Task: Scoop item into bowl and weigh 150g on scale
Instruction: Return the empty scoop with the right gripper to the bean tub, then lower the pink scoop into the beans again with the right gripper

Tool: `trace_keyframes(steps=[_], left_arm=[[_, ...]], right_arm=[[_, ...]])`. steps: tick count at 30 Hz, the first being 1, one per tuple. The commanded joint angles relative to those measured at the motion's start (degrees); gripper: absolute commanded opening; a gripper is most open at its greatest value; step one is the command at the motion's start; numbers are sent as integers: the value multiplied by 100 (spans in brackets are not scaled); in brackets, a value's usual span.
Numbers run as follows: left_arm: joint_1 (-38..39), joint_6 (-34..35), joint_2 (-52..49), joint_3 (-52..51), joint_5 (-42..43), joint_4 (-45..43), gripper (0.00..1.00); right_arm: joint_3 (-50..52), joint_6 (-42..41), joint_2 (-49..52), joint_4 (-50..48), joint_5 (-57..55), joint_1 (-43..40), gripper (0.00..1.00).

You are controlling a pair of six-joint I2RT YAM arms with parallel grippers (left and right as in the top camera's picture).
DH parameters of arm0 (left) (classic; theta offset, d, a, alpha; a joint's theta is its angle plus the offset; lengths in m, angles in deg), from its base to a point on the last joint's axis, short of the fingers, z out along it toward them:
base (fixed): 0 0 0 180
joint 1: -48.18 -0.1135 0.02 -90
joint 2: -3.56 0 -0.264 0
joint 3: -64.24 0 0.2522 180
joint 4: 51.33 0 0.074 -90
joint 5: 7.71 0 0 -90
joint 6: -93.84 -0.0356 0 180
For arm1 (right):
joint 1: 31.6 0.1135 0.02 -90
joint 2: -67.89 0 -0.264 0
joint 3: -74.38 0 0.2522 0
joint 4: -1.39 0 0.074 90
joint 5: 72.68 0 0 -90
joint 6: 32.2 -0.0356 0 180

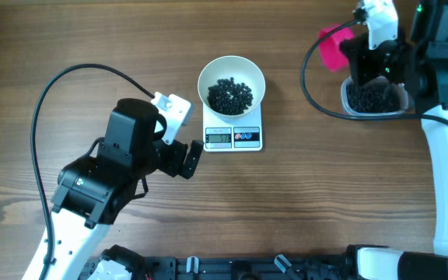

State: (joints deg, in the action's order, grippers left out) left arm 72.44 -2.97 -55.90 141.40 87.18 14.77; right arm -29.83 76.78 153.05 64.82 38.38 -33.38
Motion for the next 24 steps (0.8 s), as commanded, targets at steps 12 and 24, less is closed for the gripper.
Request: trace_keyframes(steps=[12, 24], left_arm=[[-26, -46, 22, 79, 87, -17, 100], [-26, -46, 22, 79, 85, -17, 100]], right_arm=[[-37, -2155, 44, 820, -3359, -2, 4], [-15, -225, 1484, 754, -3801, -2, 4]])
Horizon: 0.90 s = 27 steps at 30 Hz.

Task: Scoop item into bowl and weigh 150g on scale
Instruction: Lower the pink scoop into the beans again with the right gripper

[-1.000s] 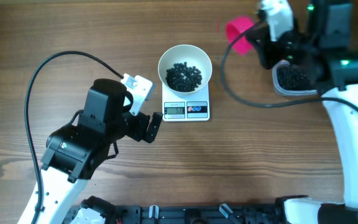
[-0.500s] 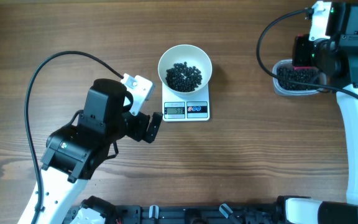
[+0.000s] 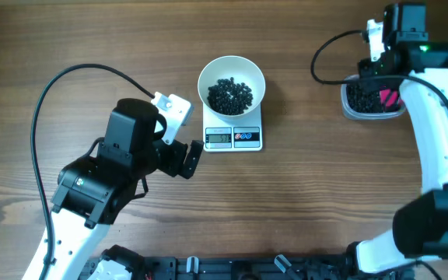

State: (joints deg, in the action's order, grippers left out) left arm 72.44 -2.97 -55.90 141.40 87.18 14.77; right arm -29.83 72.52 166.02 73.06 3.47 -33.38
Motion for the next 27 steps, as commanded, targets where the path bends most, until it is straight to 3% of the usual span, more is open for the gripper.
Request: trace_keyframes(steps=[1, 19, 27], left_arm=[[-26, -46, 22, 79, 85, -17, 100], [-26, -46, 22, 79, 87, -17, 100], [-26, -48, 22, 79, 85, -17, 100]], right_arm=[[-15, 203, 264, -125, -461, -2, 4], [22, 286, 861, -708, -909, 11, 4], [22, 308, 1023, -470, -800, 76, 4]])
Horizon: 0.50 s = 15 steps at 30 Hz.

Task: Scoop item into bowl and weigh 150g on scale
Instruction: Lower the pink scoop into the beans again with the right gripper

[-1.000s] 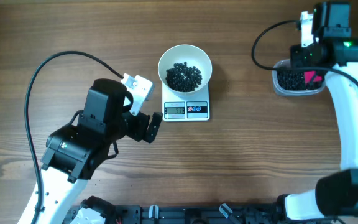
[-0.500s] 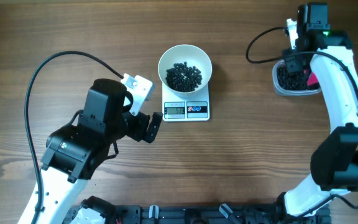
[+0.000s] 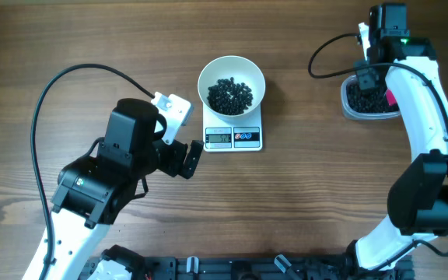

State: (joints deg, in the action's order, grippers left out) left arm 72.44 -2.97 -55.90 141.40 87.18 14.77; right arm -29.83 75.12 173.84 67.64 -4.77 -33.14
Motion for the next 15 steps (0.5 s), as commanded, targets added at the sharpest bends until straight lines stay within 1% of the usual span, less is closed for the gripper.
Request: trace_keyframes(steps=[1, 9, 11, 15], left_arm=[[-26, -46, 22, 79, 85, -17, 100], [-26, -48, 22, 79, 85, -17, 100], [-26, -48, 22, 79, 85, -17, 100], [-26, -46, 22, 79, 87, -17, 100]], right_arm=[[22, 44, 271, 94, 114, 59, 4], [22, -4, 507, 216, 911, 267, 4], [22, -153, 511, 269, 1121, 289, 4], [15, -750, 509, 435, 2024, 286, 4]])
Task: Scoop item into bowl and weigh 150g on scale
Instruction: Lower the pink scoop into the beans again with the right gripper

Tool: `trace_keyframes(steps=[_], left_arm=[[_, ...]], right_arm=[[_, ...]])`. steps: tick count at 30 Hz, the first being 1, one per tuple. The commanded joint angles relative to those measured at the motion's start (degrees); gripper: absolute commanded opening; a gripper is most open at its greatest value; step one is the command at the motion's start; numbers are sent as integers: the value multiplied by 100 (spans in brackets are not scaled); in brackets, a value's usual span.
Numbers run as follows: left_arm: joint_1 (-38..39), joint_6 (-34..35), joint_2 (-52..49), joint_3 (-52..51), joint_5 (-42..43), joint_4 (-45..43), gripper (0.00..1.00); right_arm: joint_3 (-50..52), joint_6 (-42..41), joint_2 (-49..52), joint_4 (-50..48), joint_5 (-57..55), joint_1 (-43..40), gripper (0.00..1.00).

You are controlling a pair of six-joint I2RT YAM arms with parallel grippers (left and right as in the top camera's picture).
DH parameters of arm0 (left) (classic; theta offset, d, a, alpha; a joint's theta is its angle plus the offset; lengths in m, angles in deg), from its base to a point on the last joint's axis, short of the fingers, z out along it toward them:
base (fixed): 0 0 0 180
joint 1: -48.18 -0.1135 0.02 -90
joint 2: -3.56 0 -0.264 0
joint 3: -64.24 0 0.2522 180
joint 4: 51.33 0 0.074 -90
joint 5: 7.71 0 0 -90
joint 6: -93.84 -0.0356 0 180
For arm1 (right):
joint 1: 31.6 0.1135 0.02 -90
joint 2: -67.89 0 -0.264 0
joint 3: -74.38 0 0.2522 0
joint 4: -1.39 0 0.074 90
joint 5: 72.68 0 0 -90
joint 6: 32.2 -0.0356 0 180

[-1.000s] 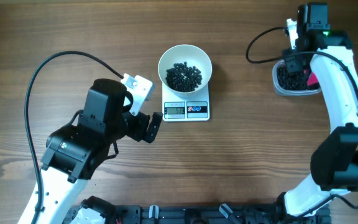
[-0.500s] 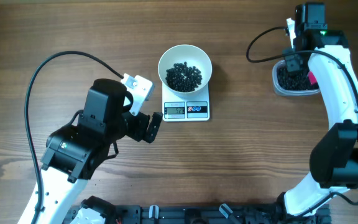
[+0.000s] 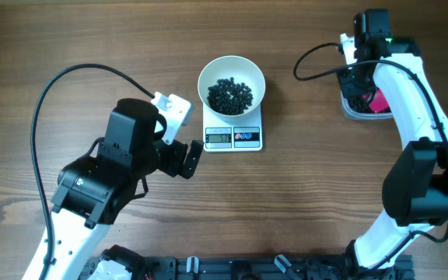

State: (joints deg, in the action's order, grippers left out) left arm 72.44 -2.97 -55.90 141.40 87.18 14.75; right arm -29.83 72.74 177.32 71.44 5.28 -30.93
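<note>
A white bowl (image 3: 232, 87) holding black beans stands on the small white scale (image 3: 233, 138) at the table's middle. At the far right a clear tub (image 3: 351, 110) of the same black beans sits under my right arm. My right gripper (image 3: 365, 92) is down in that tub, shut on a pink scoop (image 3: 379, 101), of which only a pink end shows past the arm. The scoop's bowl is hidden. My left gripper (image 3: 190, 158) rests just left of the scale, open and holding nothing.
A black cable (image 3: 76, 74) loops over the table at the left. Another cable (image 3: 317, 66) arcs between the bowl and the tub. The right arm (image 3: 418, 117) runs down the right edge of the view.
My right wrist has shifted a little to the left over the tub and turned. The pink scoop's end now shows further down beside the arm. Left arm, bowl and scale are unchanged.
First my right gripper held the pink scoop raised at the tub's upper left. Then it was lowered into the tub, the scoop among the beans. It stayed in the tub, shifting left, as it does now. The left arm never moved.
</note>
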Motion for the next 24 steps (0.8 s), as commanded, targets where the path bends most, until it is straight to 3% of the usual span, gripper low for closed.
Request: trace_keyframes(steps=[1, 9, 19, 24], left_arm=[[-26, -48, 22, 79, 87, -15, 100], [-26, -46, 22, 79, 87, -15, 100], [-26, -48, 22, 79, 87, -15, 100], [-26, -48, 22, 79, 85, -15, 100]], right_arm=[[0, -614, 160, 48, 1182, 66, 4], [-286, -916, 157, 114, 1746, -2, 4], [-286, -734, 157, 162, 3515, -905, 4], [-286, -424, 160, 282, 3735, -1320, 4]])
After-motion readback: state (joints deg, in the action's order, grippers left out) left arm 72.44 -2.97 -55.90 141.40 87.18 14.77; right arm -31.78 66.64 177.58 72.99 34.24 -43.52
